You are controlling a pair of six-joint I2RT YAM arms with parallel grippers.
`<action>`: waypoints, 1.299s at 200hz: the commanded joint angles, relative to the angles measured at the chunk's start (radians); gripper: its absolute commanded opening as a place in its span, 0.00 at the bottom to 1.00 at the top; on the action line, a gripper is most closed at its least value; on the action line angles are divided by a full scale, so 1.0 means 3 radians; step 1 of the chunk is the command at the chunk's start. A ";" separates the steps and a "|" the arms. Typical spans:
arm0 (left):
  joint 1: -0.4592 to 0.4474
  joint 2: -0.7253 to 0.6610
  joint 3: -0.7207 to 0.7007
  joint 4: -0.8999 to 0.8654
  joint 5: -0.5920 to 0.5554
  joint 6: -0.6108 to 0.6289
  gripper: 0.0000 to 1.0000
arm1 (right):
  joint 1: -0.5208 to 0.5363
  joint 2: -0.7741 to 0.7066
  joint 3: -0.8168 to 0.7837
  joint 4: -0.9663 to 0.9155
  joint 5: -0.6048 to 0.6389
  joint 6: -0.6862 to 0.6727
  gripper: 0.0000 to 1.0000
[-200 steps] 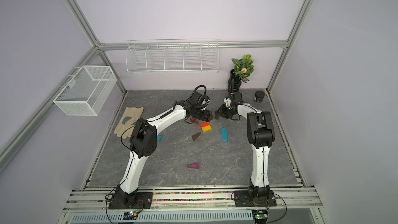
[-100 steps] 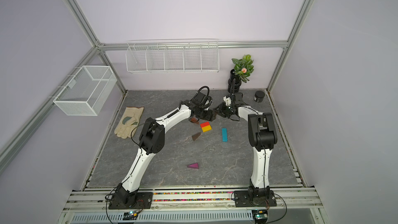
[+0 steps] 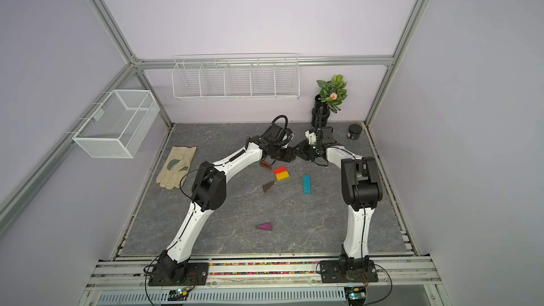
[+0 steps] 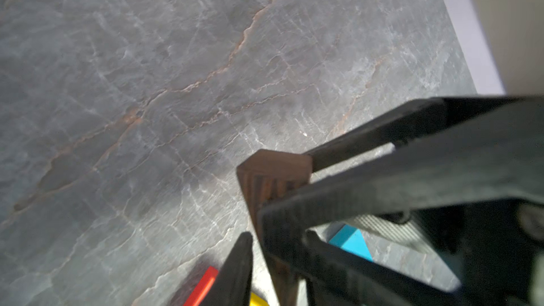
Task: Assemble a small pinwheel with building blocks
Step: Pick up the building block from the center of the board, then assemble the building block at the center of the board.
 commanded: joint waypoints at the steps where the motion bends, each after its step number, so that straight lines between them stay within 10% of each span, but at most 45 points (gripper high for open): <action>1: 0.0004 0.0123 0.0151 0.0095 -0.0029 -0.0026 0.26 | 0.0041 -0.0067 -0.0067 -0.0075 -0.0078 -0.0099 0.29; 48: -0.0009 0.0280 0.0328 0.0008 -0.0072 -0.0127 0.06 | 0.0069 -0.0067 -0.0072 -0.0120 -0.0067 -0.0155 0.30; 97: -0.0016 0.0302 0.0350 -0.0243 -0.0587 -0.0318 0.00 | -0.0039 -0.0208 -0.0068 -0.0324 0.0220 -0.0246 0.66; 260: -0.0057 0.0561 0.0568 -0.0618 -0.0909 -0.0463 0.08 | -0.0241 -0.0436 -0.0174 -0.0611 0.0321 -0.0477 0.66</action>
